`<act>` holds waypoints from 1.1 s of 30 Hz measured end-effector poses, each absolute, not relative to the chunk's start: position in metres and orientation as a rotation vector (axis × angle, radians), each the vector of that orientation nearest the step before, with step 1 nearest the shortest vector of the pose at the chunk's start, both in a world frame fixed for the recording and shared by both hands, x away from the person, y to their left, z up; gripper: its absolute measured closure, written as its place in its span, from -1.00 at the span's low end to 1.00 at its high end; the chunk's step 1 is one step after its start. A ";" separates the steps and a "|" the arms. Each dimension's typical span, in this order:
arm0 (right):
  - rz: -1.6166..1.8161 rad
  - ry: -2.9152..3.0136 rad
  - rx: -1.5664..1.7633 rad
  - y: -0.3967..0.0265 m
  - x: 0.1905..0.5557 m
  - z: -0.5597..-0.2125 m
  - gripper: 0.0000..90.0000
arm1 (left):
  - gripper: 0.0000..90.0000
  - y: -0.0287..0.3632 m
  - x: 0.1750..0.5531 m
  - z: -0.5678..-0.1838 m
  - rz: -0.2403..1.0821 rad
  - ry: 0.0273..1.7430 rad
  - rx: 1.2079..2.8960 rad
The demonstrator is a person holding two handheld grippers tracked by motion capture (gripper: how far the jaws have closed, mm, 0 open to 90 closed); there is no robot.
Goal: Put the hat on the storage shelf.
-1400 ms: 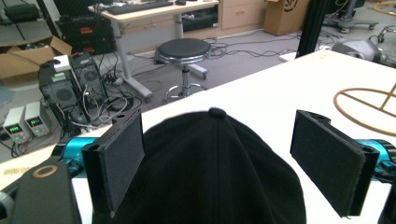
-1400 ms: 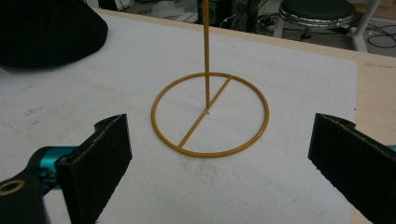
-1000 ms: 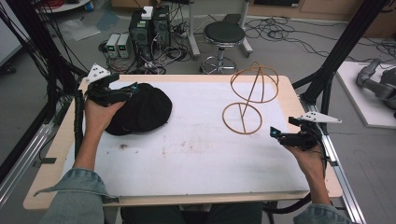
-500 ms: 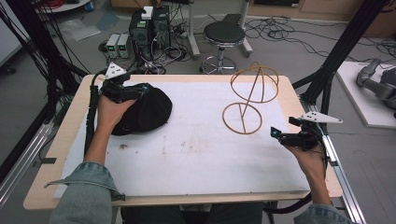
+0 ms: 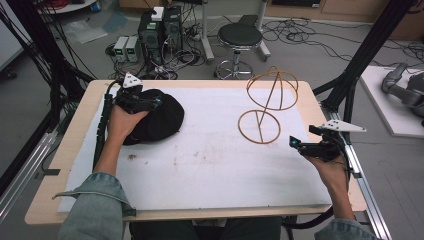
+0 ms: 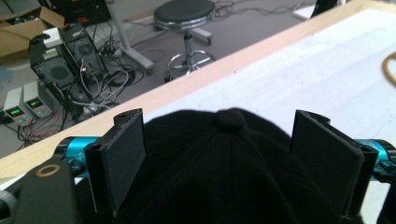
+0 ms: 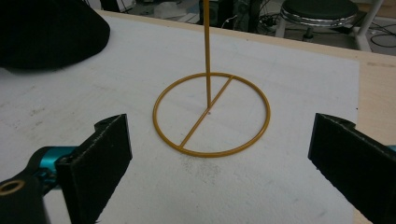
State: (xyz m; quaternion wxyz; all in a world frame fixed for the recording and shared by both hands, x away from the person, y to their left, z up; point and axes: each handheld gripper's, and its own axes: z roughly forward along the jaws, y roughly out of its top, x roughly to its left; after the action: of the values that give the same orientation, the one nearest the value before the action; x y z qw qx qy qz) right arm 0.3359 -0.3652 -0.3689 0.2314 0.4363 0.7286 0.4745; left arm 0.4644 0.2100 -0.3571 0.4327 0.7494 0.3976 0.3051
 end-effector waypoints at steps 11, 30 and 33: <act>1.307 2.006 1.199 -0.365 0.336 -0.369 -0.87 | -0.57 0.209 0.468 -0.369 0.759 1.019 1.916; 1.313 2.000 1.207 -0.366 0.336 -0.369 -0.87 | 0.26 0.213 0.468 -0.375 0.670 1.040 1.969; 1.312 1.999 1.211 -0.366 0.336 -0.369 -0.87 | 0.43 0.213 0.468 -0.375 0.657 1.039 1.973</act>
State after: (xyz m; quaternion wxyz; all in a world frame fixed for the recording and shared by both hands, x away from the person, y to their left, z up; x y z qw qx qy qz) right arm 0.3360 -0.3663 -0.3688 0.2285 0.4399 0.7260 0.4766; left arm 0.4682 0.2133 -0.3752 0.3972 0.7790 0.4101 0.2592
